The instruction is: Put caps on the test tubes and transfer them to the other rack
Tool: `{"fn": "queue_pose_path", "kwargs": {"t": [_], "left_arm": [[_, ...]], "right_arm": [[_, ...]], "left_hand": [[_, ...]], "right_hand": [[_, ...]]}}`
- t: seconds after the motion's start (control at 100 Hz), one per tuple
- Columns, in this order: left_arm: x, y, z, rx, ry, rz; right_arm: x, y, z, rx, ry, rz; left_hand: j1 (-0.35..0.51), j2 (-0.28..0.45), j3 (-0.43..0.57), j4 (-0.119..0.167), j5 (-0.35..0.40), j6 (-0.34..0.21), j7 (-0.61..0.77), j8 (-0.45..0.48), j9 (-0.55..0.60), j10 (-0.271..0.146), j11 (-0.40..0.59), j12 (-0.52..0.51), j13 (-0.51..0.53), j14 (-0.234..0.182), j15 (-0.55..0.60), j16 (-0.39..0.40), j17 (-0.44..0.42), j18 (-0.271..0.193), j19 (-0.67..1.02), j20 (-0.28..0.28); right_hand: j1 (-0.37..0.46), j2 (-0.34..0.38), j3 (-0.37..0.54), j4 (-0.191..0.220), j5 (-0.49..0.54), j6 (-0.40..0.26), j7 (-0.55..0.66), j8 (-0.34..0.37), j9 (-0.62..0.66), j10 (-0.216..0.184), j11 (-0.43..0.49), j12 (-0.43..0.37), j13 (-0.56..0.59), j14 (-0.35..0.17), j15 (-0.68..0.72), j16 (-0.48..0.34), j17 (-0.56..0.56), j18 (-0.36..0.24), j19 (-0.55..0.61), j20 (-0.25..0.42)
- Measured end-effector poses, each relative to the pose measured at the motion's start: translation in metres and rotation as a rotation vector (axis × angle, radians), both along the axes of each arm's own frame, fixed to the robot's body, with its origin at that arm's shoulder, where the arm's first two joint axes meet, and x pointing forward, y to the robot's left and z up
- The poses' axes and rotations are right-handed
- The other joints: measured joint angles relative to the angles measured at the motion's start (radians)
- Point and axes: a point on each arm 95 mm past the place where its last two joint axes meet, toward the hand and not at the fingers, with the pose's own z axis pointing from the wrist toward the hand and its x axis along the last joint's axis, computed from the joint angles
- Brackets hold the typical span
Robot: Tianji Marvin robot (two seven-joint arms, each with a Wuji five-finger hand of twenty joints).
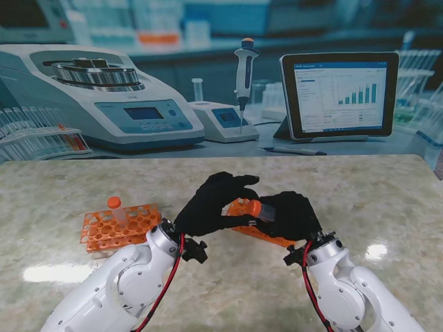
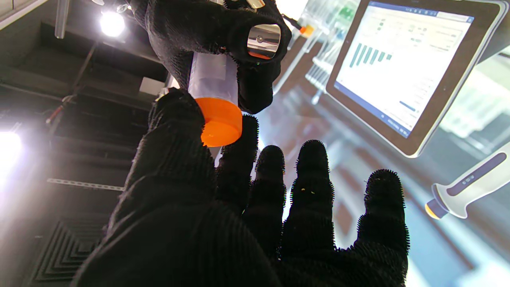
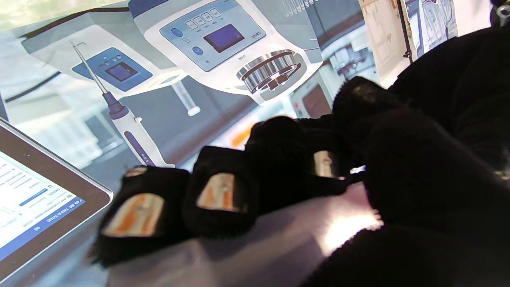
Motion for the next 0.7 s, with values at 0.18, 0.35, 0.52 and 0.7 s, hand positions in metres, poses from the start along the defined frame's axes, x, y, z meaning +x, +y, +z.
{"fn": "queue_pose_path", "kwargs": {"t": [0.18, 0.35, 0.52, 0.7], "left_arm": [[-0.0006, -0.0006, 0.0008, 0.004, -0.011, -0.010], [-0.0009, -0.0004, 0.0007, 0.006, -0.021, -0.018], [-0.0020, -0.0003, 0.0006, 0.005, -0.031, -0.021], [-0.0038, -0.0005, -0.0003, 0.006, -0.036, -0.027]], "right_arm": [[0.0000, -0.0006, -0.0011, -0.002, 0.003, -0.001], [-0.0001, -0.0009, -0.0013, -0.004, 0.004, -0.001], [-0.0001, -0.0010, -0.0009, -0.005, 0.003, 0.001], [-0.0004, -0.0009, -0.0010, -0.006, 0.004, 0.002]], "left_hand": [[0.000, -0.055, 0.112, -0.048, 0.037, 0.017, -0.081, -0.021, 0.009, 0.000, 0.001, 0.000, 0.000, 0.000, 0.000, 0.000, 0.008, 0.000, 0.000, 0.000], [0.001, -0.072, 0.156, -0.048, 0.038, 0.018, -0.113, -0.032, 0.009, 0.000, 0.001, 0.000, 0.000, 0.000, 0.000, 0.000, 0.008, 0.000, 0.000, 0.000], [0.002, -0.086, 0.187, -0.049, 0.037, 0.018, -0.128, -0.032, 0.009, 0.000, 0.001, 0.000, 0.000, 0.000, 0.000, 0.000, 0.008, 0.000, 0.001, 0.000], [0.013, -0.107, 0.251, -0.058, 0.017, 0.021, -0.142, -0.035, 0.009, 0.000, 0.001, 0.000, 0.000, 0.000, 0.000, 0.000, 0.008, 0.000, 0.002, 0.000]], "right_hand": [[0.000, 0.000, 0.000, 0.000, 0.000, 0.000, 0.000, 0.000, 0.000, 0.000, 0.000, 0.000, 0.000, 0.000, 0.000, 0.000, 0.000, 0.000, 0.000, 0.000], [0.000, 0.000, 0.000, 0.000, 0.000, 0.000, 0.000, 0.000, 0.000, 0.000, 0.000, 0.000, 0.000, 0.000, 0.000, 0.000, 0.000, 0.000, 0.000, 0.000], [0.000, 0.000, 0.000, 0.000, 0.000, 0.000, 0.000, 0.000, 0.000, 0.000, 0.000, 0.000, 0.000, 0.000, 0.000, 0.000, 0.000, 0.000, 0.000, 0.000], [0.000, 0.000, 0.000, 0.000, 0.000, 0.000, 0.000, 0.000, 0.000, 0.000, 0.000, 0.000, 0.000, 0.000, 0.000, 0.000, 0.000, 0.000, 0.000, 0.000]]}}
